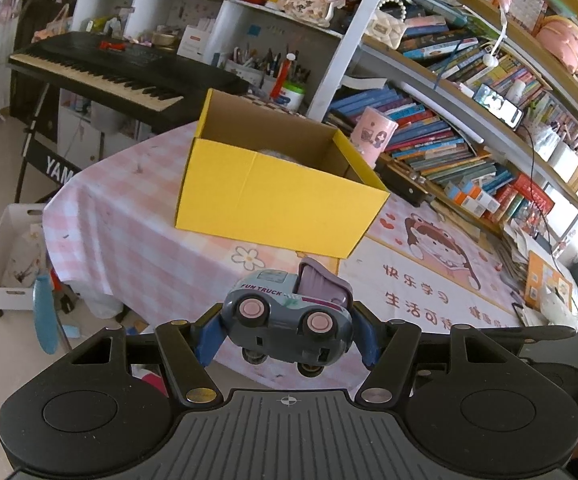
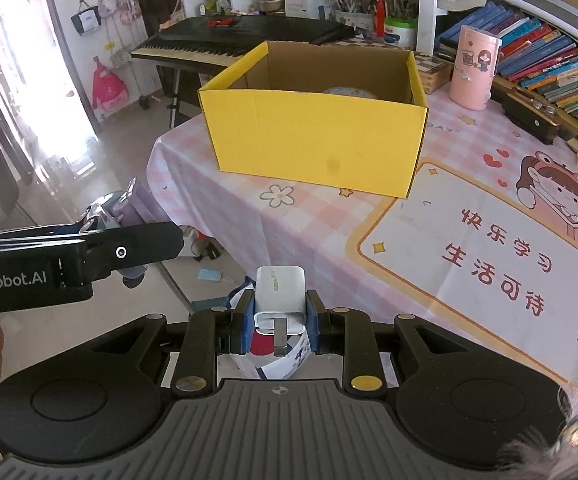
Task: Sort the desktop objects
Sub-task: 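Carry the toy truck and white plug in both tools toward the yellow box, then release the truck into the box with the left tool while the right tool drops the plug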
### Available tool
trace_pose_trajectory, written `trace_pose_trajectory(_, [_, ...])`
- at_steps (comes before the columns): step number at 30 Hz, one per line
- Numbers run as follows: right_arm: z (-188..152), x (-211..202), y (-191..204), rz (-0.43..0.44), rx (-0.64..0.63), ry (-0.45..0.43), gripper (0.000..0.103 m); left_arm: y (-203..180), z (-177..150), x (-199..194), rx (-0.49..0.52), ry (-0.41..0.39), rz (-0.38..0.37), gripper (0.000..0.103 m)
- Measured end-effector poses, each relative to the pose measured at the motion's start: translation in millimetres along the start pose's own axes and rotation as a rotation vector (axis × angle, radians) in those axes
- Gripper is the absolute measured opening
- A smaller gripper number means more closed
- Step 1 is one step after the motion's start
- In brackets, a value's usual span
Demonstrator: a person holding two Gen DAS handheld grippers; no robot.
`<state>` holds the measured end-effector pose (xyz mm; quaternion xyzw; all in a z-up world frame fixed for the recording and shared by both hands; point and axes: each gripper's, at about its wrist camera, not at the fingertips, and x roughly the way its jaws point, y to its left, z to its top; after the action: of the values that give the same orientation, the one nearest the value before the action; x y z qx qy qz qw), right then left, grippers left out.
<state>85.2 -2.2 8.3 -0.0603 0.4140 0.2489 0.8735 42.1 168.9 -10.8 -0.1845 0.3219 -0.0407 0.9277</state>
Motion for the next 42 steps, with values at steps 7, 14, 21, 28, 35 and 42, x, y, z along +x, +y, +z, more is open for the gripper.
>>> trace_pose_trajectory(7, [19, 13, -11, 0.012, -0.002, -0.018, 0.023, -1, 16, 13, 0.022, -0.035, 0.024, 0.065])
trace_pose_trajectory(14, [58, 26, -30, 0.016, -0.013, -0.08, 0.023, -2, 52, 32, 0.025, -0.089, 0.042, 0.065])
trace_pose_trajectory(21, [103, 35, -50, 0.035, -0.033, -0.146, 0.023, -14, 94, 56, 0.038, -0.151, 0.048, 0.065])
trace_pose_trajectory(28, [144, 48, -69, 0.048, -0.07, -0.193, 0.023, -25, 127, 84, 0.061, -0.182, 0.066, 0.065])
trace_pose_trajectory(35, [171, 83, -80, 0.037, -0.155, -0.167, 0.023, -22, 150, 127, 0.031, -0.154, 0.108, 0.065])
trace_pose_trajectory(42, [189, 129, -83, 0.038, -0.354, -0.087, 0.024, -20, 168, 180, 0.054, -0.082, 0.154, 0.065])
